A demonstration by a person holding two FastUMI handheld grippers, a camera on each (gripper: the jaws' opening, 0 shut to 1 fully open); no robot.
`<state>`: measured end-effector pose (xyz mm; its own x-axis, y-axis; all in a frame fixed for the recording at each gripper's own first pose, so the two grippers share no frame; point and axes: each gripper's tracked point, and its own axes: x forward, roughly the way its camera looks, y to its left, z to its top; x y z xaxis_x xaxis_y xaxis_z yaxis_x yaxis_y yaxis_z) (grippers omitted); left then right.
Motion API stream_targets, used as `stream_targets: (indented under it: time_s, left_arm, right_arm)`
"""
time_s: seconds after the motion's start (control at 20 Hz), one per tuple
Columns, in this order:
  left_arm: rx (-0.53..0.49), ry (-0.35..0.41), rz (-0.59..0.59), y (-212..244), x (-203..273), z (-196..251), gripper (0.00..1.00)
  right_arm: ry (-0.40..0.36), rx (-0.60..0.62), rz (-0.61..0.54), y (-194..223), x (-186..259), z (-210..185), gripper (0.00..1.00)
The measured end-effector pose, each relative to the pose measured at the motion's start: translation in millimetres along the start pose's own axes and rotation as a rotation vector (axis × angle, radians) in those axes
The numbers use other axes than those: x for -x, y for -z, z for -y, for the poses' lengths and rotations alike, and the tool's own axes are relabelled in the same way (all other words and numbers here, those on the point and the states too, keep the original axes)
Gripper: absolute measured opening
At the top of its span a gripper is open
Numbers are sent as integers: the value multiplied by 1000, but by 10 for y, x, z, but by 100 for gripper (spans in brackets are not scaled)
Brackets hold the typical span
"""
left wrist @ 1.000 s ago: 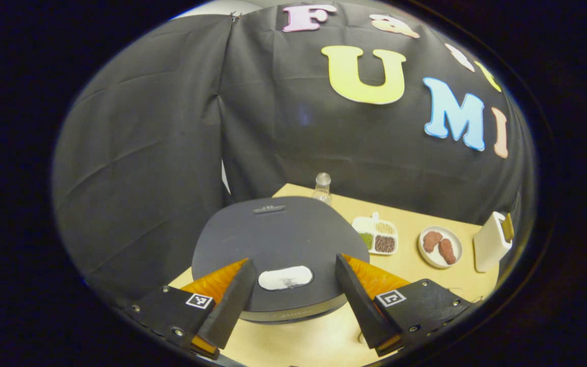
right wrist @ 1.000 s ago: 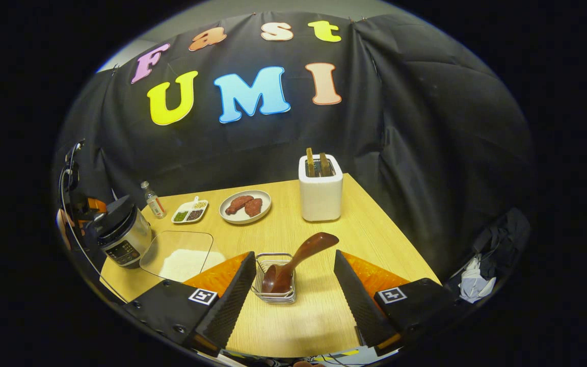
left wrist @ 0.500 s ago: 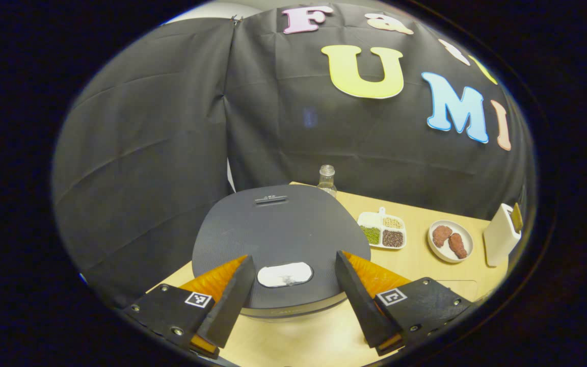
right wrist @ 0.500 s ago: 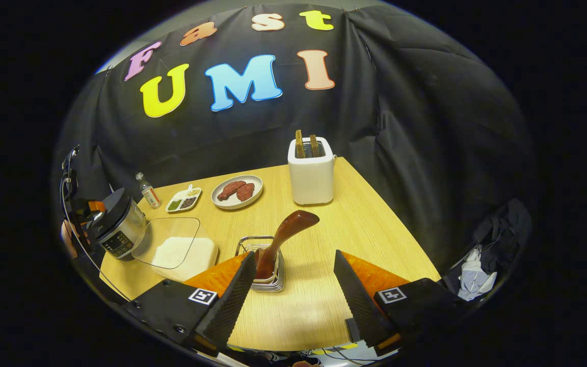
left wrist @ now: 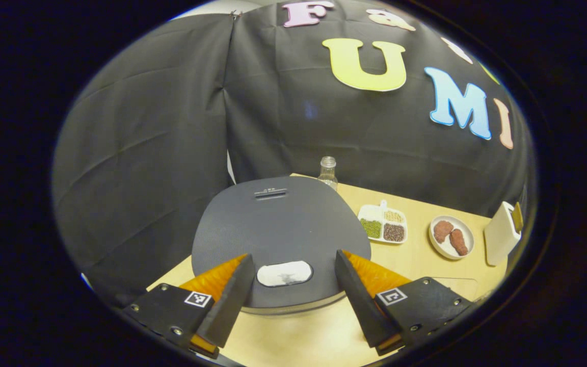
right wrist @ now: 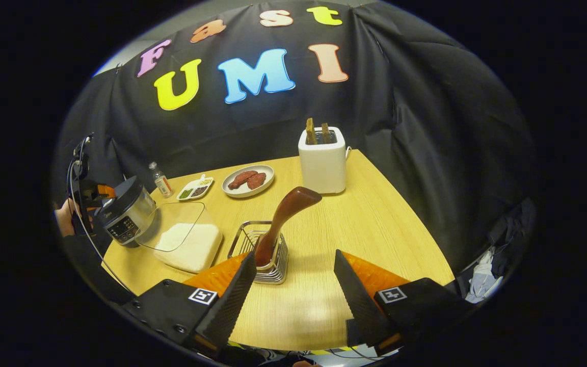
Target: Close the left gripper, press the button to open the rice cooker; take a wooden spoon from the chopstick holder with the right hand, scoop a spoonful of rice and pour it into the rice cooker, then put the wooden spoon back into the chopstick holder.
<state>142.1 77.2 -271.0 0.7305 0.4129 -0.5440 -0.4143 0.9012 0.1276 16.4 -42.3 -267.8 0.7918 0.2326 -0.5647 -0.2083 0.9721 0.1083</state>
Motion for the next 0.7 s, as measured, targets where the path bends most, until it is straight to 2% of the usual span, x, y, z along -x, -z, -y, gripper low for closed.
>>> stream_targets:
  time_s: [0.15,0.3,0.4,0.45,0.5,0.7]
  left_arm:
    - [-18,-6,-24,29,169,42,100]
    - [-108,50,17,-155,539,157,98]
    - [-184,103,121,-515,878,220,99]
    - [-217,137,212,-786,1118,254,99]
    - [-230,171,269,-987,1316,270,97]
    - [-175,312,447,-1644,2245,178,99]
  right_arm:
    - [18,7,57,-192,52,11,99]
    - [47,8,112,-447,107,-74,98]
    - [43,9,169,-740,185,-229,98]
    - [38,19,204,-916,238,-319,98]
    - [39,37,235,-1064,291,-393,98]
    - [50,86,366,-1696,659,-724,98]
